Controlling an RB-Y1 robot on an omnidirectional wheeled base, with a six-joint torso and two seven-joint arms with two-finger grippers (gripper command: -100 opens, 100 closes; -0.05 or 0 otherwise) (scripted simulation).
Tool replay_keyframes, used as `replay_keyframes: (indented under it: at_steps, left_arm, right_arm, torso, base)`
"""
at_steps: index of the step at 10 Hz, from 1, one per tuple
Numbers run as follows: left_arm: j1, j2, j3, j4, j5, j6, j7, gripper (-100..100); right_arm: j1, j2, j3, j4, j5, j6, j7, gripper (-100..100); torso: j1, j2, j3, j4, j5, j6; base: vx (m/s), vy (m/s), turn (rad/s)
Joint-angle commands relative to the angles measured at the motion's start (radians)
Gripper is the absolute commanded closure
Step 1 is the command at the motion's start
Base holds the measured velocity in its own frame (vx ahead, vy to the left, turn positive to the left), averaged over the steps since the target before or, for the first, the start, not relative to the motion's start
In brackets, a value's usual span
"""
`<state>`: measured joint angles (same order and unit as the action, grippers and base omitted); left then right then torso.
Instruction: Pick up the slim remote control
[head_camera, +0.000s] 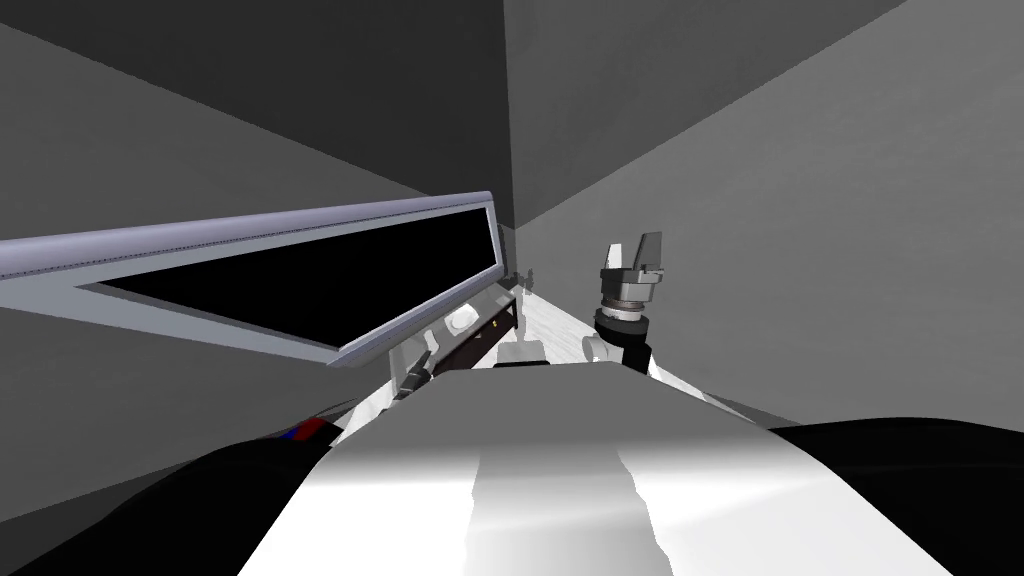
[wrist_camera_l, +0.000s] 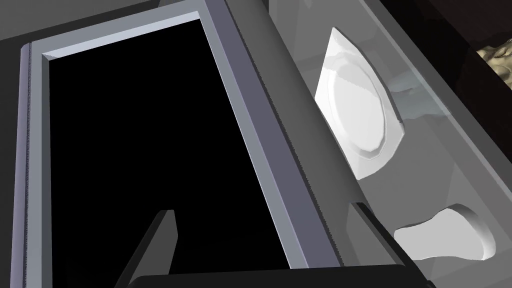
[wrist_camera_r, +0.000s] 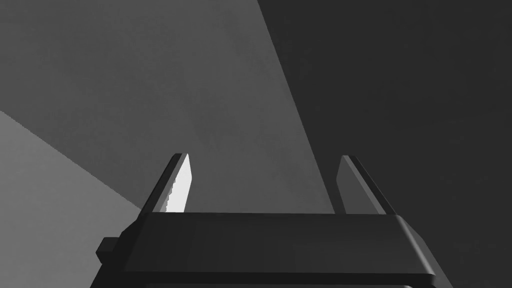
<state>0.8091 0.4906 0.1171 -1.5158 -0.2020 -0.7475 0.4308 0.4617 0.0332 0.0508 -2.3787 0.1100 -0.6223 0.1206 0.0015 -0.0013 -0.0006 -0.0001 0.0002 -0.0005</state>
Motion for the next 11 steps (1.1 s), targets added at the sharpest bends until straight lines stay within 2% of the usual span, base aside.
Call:
replay_keyframes:
  at_steps: [1, 2, 3, 4, 5, 6, 8, 9, 11]
  left_arm:
    - [-0.001, 0.000, -0.002, 0.029, -0.004, -0.008, 0.000, -100]
    - [0.014, 0.018, -0.011, 0.062, -0.023, 0.001, 0.025, -100]
    - [0.014, 0.018, -0.011, 0.086, -0.023, 0.001, 0.025, -100]
    - [0.029, 0.036, -0.021, 0.117, -0.043, 0.013, 0.050, -100]
    - [0.043, 0.054, -0.032, 0.171, -0.063, 0.027, 0.075, -100]
    - [0.043, 0.054, -0.032, 0.198, -0.063, 0.027, 0.075, -100]
    - [0.069, 0.086, -0.060, 0.289, -0.103, 0.061, 0.125, -100]
    - [0.069, 0.086, -0.060, 0.305, -0.103, 0.061, 0.125, -100]
    - [0.089, 0.113, -0.093, 0.382, -0.142, 0.103, 0.174, -100]
  right_arm:
    - [0.000, 0.000, 0.000, 0.000, 0.000, 0.000, 0.000, 0]
    - [0.000, 0.000, 0.000, 0.000, 0.000, 0.000, 0.000, 0]
    - [0.000, 0.000, 0.000, 0.000, 0.000, 0.000, 0.000, 0]
    - [0.000, 0.000, 0.000, 0.000, 0.000, 0.000, 0.000, 0]
    - [0.000, 0.000, 0.000, 0.000, 0.000, 0.000, 0.000, 0]
    - [0.000, 0.000, 0.000, 0.000, 0.000, 0.000, 0.000, 0]
    - [0.000, 0.000, 0.000, 0.000, 0.000, 0.000, 0.000, 0]
    - [0.000, 0.000, 0.000, 0.000, 0.000, 0.000, 0.000, 0]
    - [0.000, 0.000, 0.000, 0.000, 0.000, 0.000, 0.000, 0]
  torso:
    - [0.000, 0.000, 0.000, 0.000, 0.000, 0.000]
    - [0.000, 0.001, 0.000, 0.000, 0.000, 0.000]
    - [0.000, 0.000, 0.000, 0.000, 0.000, 0.001]
    - [0.000, 0.000, 0.000, 0.000, 0.000, 0.000]
    - [0.001, -0.001, -0.001, 0.000, 0.000, 0.001]
    - [0.002, -0.002, -0.001, 0.000, 0.000, 0.001]
    - [0.001, -0.003, -0.002, -0.001, 0.000, 0.001]
    - [0.002, -0.004, -0.002, -0.001, 0.000, 0.000]
    - [0.003, -0.003, -0.002, -0.001, 0.000, 0.001]
  base:
    - [0.013, 0.006, 0.016]
    - [0.027, 0.001, -0.260]
    - [0.032, 0.013, -0.208]
    - [0.046, 0.021, -0.348]
    - [0.062, 0.044, -0.430]
    - [0.055, 0.038, -0.147]
    - [0.078, 0.034, -0.363]
    - [0.063, 0.047, -0.185]
    - [0.070, 0.069, -0.384]
